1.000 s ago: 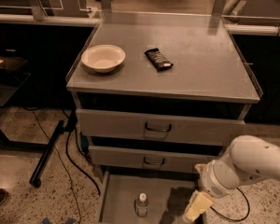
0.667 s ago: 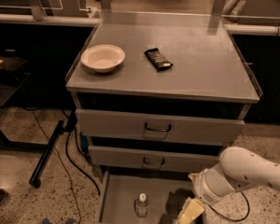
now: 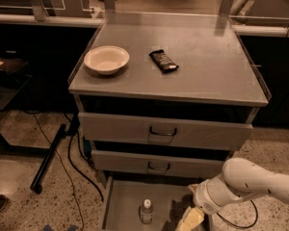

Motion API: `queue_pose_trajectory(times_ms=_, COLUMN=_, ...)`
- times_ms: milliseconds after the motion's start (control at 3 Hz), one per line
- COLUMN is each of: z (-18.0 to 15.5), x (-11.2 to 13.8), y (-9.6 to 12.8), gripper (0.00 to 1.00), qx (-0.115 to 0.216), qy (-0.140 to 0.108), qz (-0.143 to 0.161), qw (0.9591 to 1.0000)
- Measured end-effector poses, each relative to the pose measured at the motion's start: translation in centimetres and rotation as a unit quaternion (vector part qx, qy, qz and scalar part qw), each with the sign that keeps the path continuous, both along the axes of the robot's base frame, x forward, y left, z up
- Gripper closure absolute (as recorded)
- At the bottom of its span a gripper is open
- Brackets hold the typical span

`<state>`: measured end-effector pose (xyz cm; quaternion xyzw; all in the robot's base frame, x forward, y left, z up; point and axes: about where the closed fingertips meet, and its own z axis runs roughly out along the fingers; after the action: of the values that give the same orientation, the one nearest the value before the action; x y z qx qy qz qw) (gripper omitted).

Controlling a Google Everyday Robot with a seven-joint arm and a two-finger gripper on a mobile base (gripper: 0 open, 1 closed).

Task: Pick blue plastic bottle from bottom drawer and place on counter

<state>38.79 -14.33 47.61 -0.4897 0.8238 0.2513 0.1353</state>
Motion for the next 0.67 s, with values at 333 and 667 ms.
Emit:
queue_pose_trajectory(times_ms=333, z=-3.9, x=2.1, y=1.7, gripper=0.00, qx=0.038, qy=0.000, qz=-0.020, qw=0.9991)
queue_pose_trajectory(times_ms=667, z=-7.2, x=3.5, y=3.1, gripper=0.00, qx=0.065, qy=0.015, qz=-0.035, qw=0.9972)
